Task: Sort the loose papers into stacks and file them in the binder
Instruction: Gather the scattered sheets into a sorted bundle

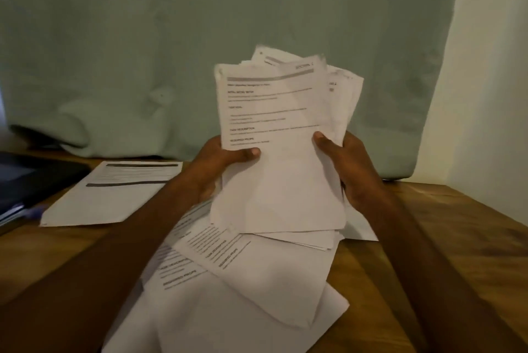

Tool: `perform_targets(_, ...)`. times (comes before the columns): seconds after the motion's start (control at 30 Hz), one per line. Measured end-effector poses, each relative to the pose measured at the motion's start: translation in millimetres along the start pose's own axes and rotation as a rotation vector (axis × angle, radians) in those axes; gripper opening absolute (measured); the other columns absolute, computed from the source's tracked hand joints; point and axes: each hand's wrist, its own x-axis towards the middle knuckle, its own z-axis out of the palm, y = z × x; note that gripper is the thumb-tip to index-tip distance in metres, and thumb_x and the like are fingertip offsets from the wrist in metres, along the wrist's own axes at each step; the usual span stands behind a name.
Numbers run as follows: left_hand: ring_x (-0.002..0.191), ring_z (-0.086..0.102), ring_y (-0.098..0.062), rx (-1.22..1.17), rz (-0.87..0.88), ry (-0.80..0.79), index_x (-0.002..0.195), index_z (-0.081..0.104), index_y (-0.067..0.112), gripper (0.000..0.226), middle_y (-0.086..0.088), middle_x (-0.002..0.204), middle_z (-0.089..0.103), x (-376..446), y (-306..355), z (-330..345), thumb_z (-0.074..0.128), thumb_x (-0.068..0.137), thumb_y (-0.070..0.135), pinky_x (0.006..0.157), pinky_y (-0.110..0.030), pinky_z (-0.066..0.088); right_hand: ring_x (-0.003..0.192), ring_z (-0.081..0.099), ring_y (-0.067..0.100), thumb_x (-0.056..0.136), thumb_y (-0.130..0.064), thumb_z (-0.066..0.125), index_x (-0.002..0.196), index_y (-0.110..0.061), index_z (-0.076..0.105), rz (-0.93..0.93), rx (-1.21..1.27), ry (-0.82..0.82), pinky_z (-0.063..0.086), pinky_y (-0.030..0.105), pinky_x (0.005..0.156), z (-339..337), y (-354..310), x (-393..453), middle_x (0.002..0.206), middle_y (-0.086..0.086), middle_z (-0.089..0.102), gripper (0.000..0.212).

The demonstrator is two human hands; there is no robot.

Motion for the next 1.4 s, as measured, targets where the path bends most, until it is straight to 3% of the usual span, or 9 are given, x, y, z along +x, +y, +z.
perform_targets(0.17,0.104,0.072,-0.011,0.054,-0.01,0.171,0.126,0.069,0.013,0.052,0.002,0.114,0.076,-3.9,5.8,-20.8,0.084,0.077,0.004,0.095,-0.029,0.057,0.082,0.07,0.001,0.101,-0.043,0.059,0.114,-0.026,0.068,-0.011,-0.003,-0.002,0.051,0.019,0.066,14.2,-10.3,-5.2,0.097,-0.016,0.074,0.023)
perform_targets(0.3,0.104,0.073,-0.02,-0.123,0.029,0.533,0.127,0.068,0.009,0.052,-0.003,0.114,0.076,-7.9,30.2,-104.9,0.082,0.078,-0.001,0.095,-0.042,0.058,0.094,0.073,0.016,0.099,-0.024,0.062,0.107,-0.02,0.07,-0.089,-0.175,0.014,0.051,0.027,0.073,43.3,-3.1,-17.8,0.102,-0.005,0.077,0.012)
perform_targets(0.53,0.108,0.065,-0.02,-0.057,-0.015,0.886,0.121,0.064,0.019,0.044,0.005,0.112,0.07,-30.5,29.4,-198.2,0.083,0.082,0.011,0.101,-0.048,0.052,0.147,0.036,0.019,0.083,-0.084,0.05,0.155,-0.035,0.033,-0.008,-1.079,-0.815,0.032,0.048,0.119,117.9,37.8,-15.4,0.163,-0.009,0.035,0.089)
perform_targets(0.67,0.107,0.067,-0.02,-0.141,-0.099,0.863,0.129,0.066,0.02,0.052,0.003,0.119,0.072,-26.5,6.7,-229.6,0.085,0.081,0.014,0.099,-0.053,0.053,0.151,0.028,0.02,0.091,-0.078,0.043,0.159,-0.03,0.028,0.051,-1.141,-0.886,0.026,0.048,0.122,125.7,62.0,-20.5,0.167,-0.005,0.026,0.084)
perform_targets(0.83,0.105,0.069,-0.017,-0.1,-0.099,0.835,0.13,0.066,0.019,0.05,0.002,0.12,0.072,-23.9,-1.8,-233.3,0.082,0.084,0.01,0.09,-0.042,0.056,0.128,0.048,0.016,0.09,-0.079,0.044,0.139,-0.035,0.049,0.029,-1.101,-0.745,0.043,0.045,0.106,126.0,64.4,-22.4,0.144,-0.007,0.049,0.066)
perform_targets(0.97,0.096,0.069,-0.01,-0.073,-0.11,0.806,0.118,0.067,0.023,0.037,0.007,0.113,0.072,-20.0,-6.8,-217.1,0.08,0.085,0.009,0.081,-0.033,0.055,0.15,0.028,0.023,0.092,-0.08,0.031,0.155,-0.035,0.025,0.031,-1.209,-0.645,0.026,0.059,0.118,129.1,79.4,-15.4,0.163,-0.003,0.028,0.078)
perform_targets(1.1,0.097,0.067,-0.01,-0.066,-0.12,0.765,0.107,0.067,0.028,0.029,0.007,0.112,0.071,-20.5,-6.8,-206.9,0.077,0.088,0.009,0.084,-0.035,0.054,0.146,0.035,0.024,0.092,-0.081,0.023,0.155,-0.032,0.029,0.119,-1.259,-0.705,0.025,0.06,0.118,121.9,81.4,-14.1,0.161,-0.001,0.035,0.079)
perform_targets(1.33,0.119,0.065,-0.023,-0.084,-0.175,0.584,0.136,0.06,0.022,0.045,0.0,0.131,0.069,-8.7,5.9,-177.8,0.071,0.093,0.018,0.103,-0.051,0.051,0.148,0.032,0.027,0.093,-0.078,0.03,0.154,-0.031,0.031,0.017,-1.23,-0.737,0.027,0.059,0.118,132.0,76.3,-27.7,0.164,0.001,0.031,0.077)
perform_targets(1.4,0.099,0.071,-0.005,-0.091,-0.186,0.521,0.139,0.056,0.015,0.045,0.008,0.123,0.072,-3.4,8.0,-165.4,0.064,0.095,0.017,0.098,-0.033,0.056,0.148,0.033,0.026,0.093,-0.078,0.032,0.154,-0.032,0.033,0.009,-1.187,-0.705,0.028,0.06,0.118,131.5,77.6,-25.5,0.163,0.0,0.033,0.076)
